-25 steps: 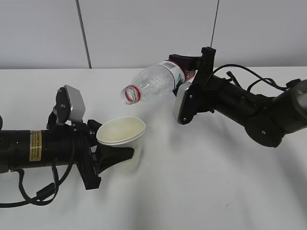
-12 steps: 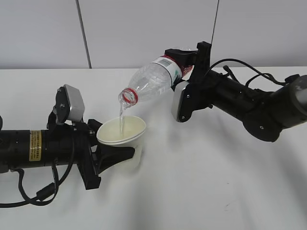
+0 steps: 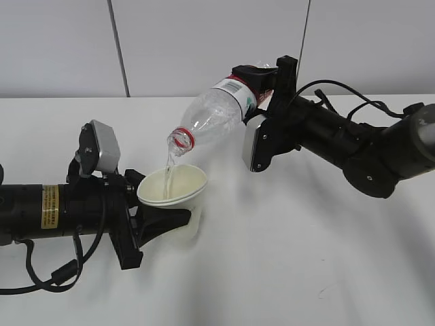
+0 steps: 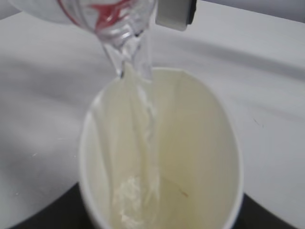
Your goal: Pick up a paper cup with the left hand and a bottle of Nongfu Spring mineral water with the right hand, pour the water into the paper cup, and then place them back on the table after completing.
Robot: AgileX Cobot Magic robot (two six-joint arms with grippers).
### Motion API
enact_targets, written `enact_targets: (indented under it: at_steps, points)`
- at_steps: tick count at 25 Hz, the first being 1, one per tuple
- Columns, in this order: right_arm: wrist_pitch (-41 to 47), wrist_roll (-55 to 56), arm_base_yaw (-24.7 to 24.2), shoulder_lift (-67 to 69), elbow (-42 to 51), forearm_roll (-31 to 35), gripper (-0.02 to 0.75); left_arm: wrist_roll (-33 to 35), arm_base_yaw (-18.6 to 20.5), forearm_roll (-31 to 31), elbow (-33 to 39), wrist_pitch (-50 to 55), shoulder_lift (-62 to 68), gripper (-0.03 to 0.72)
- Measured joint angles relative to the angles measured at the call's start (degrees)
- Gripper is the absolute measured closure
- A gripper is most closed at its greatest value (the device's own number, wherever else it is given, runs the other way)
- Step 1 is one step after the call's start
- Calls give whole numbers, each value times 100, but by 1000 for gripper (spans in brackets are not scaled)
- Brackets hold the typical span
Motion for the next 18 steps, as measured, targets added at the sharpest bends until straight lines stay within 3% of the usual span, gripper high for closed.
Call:
enact_targets:
  at_steps: [18]
  points:
    - [-10, -255, 0, 0, -9, 0, 259, 0, 0, 7, 0, 5, 0, 349]
